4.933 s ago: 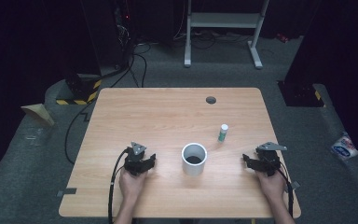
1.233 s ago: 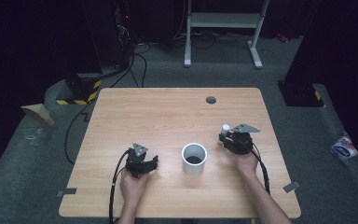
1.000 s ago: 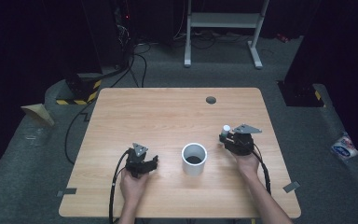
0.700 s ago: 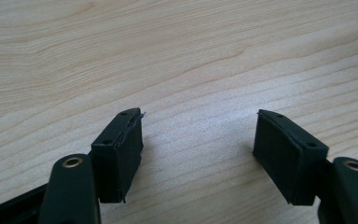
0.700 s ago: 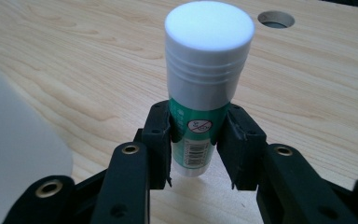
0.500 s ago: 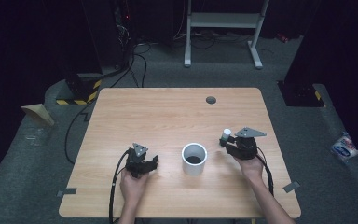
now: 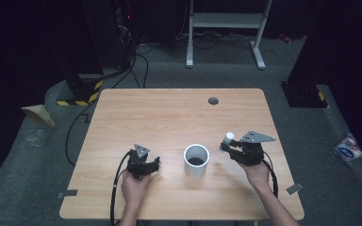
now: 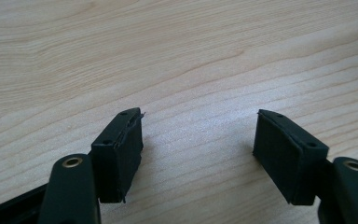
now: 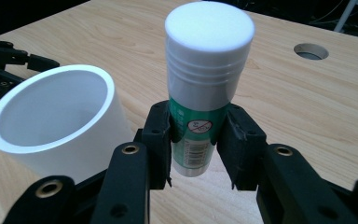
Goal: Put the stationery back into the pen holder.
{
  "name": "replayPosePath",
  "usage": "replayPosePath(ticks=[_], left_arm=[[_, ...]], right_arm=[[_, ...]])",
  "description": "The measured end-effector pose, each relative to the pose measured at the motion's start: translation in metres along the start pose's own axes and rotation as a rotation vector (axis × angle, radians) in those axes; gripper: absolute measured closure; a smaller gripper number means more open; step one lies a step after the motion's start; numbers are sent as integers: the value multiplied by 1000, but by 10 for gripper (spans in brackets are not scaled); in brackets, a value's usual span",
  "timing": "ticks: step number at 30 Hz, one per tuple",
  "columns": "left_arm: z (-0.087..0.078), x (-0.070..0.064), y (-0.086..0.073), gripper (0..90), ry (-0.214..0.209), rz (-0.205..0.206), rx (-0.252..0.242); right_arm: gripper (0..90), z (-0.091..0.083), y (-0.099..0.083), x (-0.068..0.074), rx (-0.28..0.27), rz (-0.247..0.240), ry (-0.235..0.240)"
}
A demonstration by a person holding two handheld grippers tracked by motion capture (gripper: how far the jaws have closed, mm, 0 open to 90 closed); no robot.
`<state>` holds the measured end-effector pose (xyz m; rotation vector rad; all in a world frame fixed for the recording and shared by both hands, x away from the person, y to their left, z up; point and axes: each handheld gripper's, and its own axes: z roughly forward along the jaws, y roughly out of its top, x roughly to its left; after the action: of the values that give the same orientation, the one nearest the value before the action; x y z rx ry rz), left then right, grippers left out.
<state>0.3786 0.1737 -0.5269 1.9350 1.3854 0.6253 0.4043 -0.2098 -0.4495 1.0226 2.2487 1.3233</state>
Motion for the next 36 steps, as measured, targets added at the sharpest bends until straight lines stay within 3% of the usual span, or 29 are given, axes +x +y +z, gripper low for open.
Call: replayPosePath(ticks=[5,12,21,36], left_arm=[[0,0,0,326,0,0,0],[0,0,0,326,0,0,0],[0,0,0,325,-1,0,1],[0,0,0,324,-2,0,0]], right_arm=[[648,-5,1,3,7,-9,9],[640,-14,7,11,4,-16,58],[641,-14,16,19,24,-33,115],[645,-12,41,45,-13,-106,182]])
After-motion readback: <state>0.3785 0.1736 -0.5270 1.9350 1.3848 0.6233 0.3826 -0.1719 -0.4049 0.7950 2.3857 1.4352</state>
